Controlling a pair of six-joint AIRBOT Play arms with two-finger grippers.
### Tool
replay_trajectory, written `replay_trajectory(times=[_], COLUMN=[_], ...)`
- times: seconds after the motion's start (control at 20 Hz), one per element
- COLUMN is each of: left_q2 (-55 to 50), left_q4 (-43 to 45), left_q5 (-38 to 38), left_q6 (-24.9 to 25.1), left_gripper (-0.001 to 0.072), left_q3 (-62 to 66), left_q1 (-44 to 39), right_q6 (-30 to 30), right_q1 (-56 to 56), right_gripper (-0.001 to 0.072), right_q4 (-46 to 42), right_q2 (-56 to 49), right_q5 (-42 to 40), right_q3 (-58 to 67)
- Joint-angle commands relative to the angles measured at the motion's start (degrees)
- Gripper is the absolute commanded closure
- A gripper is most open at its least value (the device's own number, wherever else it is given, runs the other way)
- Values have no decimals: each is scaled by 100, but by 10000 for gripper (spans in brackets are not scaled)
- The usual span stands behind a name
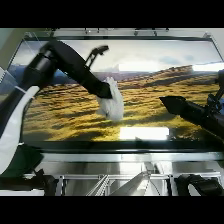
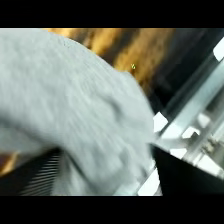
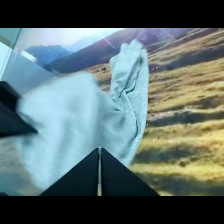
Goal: Fold the shirts.
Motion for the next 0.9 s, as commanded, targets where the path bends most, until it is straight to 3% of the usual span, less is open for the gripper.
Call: replay_trajectory(times=[0.0,0.05,0.25,0.35,0.4,0.5,0.6,0.85], left_q2=[-291,-275,166,634,861,1182,1222,380], left_q4=[155,179,197,282,254,68,-573,-876], left_q5=[721,846,1091,503,85,-809,-1438,-1915], left_q6=[-201,-219,-275,-271,-271,-232,151,326], left_gripper=[-13,-13,-13,-13,-12,-11,7,6], left_q3=[28,28,-649,-1637,-2199,-3158,-3781,-3880], left_q1=[-149,-98,275,535,678,914,1115,1158], right_q6=[0,0,4,-2,-96,-638,-1266,-1495], right_q1=[-2,-4,-4,-2,-2,7,48,787], right_gripper=[349,303,308,373,371,370,371,372], right_q4=[-9,-9,-59,-7,74,667,1550,2059], right_q2=[-4,-4,-660,-1596,-2105,-3051,-3873,-5233], right_q5=[251,258,817,1119,1207,1381,1567,1556], right_q3=[0,0,2,9,26,133,302,1071])
